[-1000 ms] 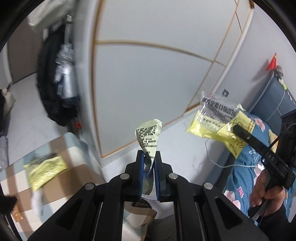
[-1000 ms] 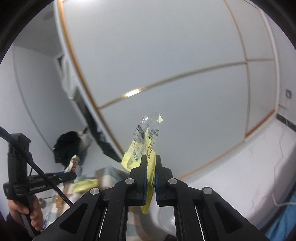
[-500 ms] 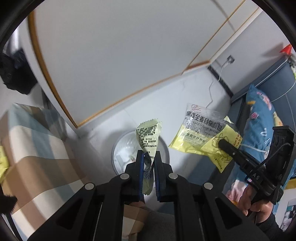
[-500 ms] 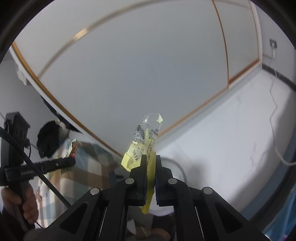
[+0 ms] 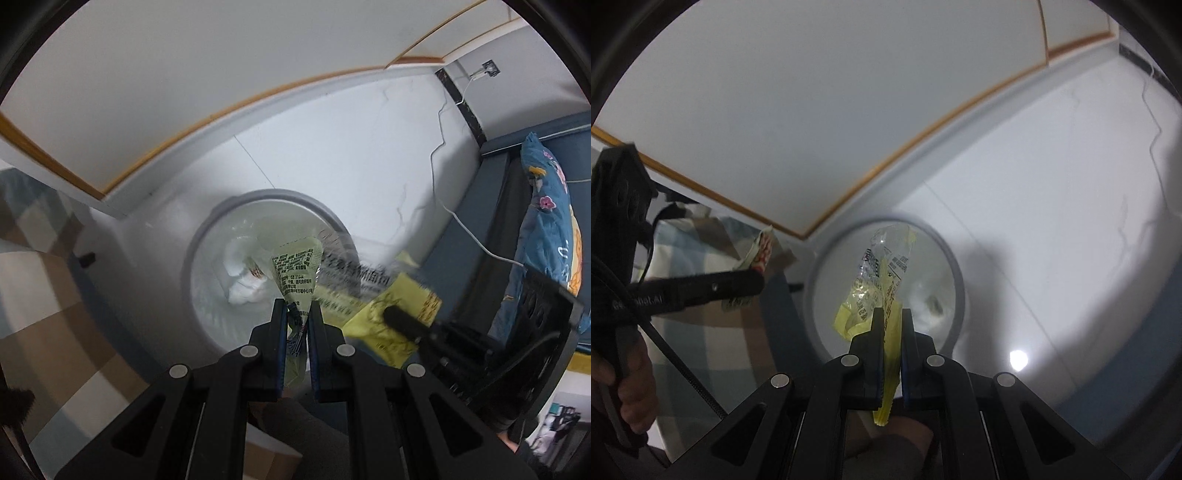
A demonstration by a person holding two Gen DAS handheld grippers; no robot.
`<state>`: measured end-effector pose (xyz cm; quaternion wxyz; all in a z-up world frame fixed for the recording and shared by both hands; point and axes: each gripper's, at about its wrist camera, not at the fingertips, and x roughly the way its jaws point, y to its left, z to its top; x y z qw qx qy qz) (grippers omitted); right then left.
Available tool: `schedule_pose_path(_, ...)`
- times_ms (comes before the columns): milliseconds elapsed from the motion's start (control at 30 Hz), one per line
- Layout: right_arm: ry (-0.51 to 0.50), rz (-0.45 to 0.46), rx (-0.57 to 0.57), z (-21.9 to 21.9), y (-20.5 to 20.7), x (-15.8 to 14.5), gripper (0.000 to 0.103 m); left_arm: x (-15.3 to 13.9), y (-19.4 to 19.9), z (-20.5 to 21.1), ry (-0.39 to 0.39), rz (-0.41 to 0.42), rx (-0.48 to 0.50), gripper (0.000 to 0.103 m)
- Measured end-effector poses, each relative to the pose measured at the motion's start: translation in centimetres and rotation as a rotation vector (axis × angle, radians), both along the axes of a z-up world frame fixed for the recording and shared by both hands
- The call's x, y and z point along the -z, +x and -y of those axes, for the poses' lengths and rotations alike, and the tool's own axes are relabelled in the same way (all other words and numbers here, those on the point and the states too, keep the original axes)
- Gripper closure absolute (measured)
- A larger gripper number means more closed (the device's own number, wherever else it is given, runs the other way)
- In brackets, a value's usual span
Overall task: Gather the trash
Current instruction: 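Open both tools over the white bin to drop the bag and strip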
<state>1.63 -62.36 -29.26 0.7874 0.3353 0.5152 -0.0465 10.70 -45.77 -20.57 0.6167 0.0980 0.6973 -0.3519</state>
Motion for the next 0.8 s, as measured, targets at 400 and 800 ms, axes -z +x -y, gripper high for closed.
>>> schedule_pose_path(400,0.084,-0.082,-0.055,-0.8,0.9,3.7,0.094,2.1,0.9,1.1,0.046,-0.078,-0.048,0.097)
schedule_pose_path(800,0.062,-0.071,-0.073,-0.7,-0.1,2.7,0.077,3.4,0.2,1.9,0.053,-0.154,-0.022,0.096)
